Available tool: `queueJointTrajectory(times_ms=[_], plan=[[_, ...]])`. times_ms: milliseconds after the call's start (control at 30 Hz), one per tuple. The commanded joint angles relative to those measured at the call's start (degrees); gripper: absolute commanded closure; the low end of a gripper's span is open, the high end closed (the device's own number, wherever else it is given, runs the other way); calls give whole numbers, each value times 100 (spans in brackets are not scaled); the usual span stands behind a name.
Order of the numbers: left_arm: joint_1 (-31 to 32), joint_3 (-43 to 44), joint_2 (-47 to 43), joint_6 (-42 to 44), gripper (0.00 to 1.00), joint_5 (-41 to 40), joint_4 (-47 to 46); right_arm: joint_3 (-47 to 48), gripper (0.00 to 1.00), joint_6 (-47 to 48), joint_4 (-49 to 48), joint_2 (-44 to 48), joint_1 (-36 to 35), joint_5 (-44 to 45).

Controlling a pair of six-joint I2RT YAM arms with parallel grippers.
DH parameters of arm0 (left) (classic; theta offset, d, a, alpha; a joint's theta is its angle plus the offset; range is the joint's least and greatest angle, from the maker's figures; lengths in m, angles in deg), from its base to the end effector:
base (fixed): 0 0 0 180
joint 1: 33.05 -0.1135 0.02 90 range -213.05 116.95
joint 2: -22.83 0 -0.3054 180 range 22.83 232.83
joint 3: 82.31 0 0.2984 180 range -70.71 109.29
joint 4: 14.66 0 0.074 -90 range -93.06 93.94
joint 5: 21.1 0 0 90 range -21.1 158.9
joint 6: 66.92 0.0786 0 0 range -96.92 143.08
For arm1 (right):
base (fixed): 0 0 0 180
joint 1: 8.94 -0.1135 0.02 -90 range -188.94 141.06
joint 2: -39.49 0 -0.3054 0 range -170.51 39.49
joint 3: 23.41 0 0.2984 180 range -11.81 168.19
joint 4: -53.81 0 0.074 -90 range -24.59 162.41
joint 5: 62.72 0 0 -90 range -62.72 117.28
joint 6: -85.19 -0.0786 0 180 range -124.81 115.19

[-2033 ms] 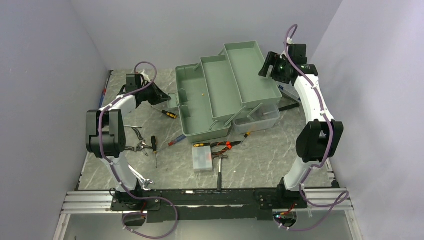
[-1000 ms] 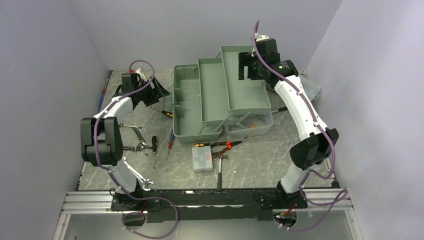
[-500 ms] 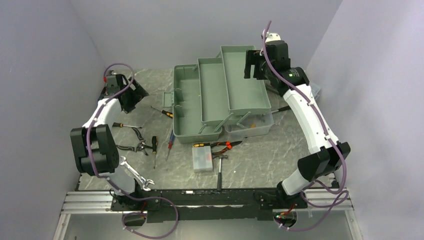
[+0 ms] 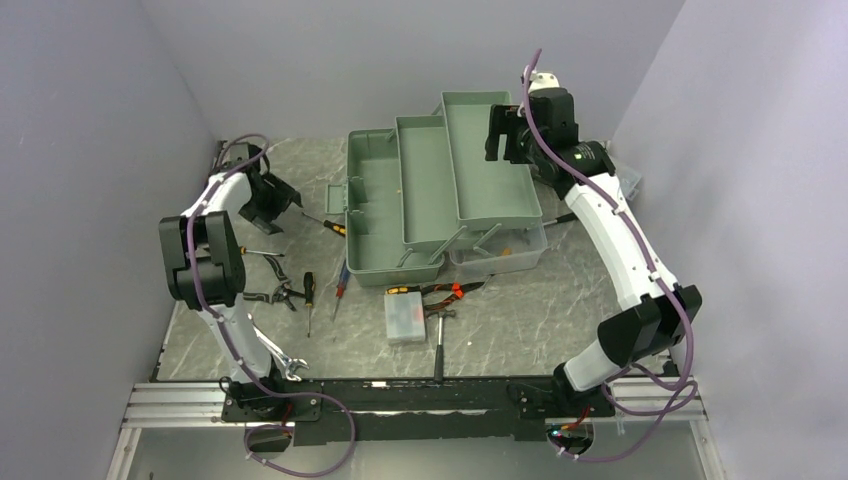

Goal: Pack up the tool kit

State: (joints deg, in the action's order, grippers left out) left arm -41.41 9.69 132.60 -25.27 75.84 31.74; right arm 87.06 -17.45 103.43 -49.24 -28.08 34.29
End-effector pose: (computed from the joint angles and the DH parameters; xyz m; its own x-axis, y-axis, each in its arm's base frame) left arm 0.4700 0.0595 0.1730 -0.5229 -0.8266 -0.2083 -0.7267 0.5600 -0.3978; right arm 0.4044 0.1302 0.4583 -0.4800 0.0633 -0.8750 -0.1214 0.9830 0.1377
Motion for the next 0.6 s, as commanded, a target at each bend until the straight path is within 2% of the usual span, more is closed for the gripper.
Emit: queueJointTrajectory(times_ms=[0,233,367,467,567], plan=[[183,934,142,-417,23,-673,1110,-72,16,-72,-372,326,3,-123],[313,1395,487,-513,21,-656,1505,-158,17,-115,-416,414,-4,-393],[489,1393,328,-546,21,-676,1632,288,17,-124,106,65,-8,-869],[513,1115,-66,-583,21,-940,1570,512,15,-107,521,-161,-11,-527],[535,667,-697,-456,20,-1206,1325,311,14,-123,432,2,16,-37]])
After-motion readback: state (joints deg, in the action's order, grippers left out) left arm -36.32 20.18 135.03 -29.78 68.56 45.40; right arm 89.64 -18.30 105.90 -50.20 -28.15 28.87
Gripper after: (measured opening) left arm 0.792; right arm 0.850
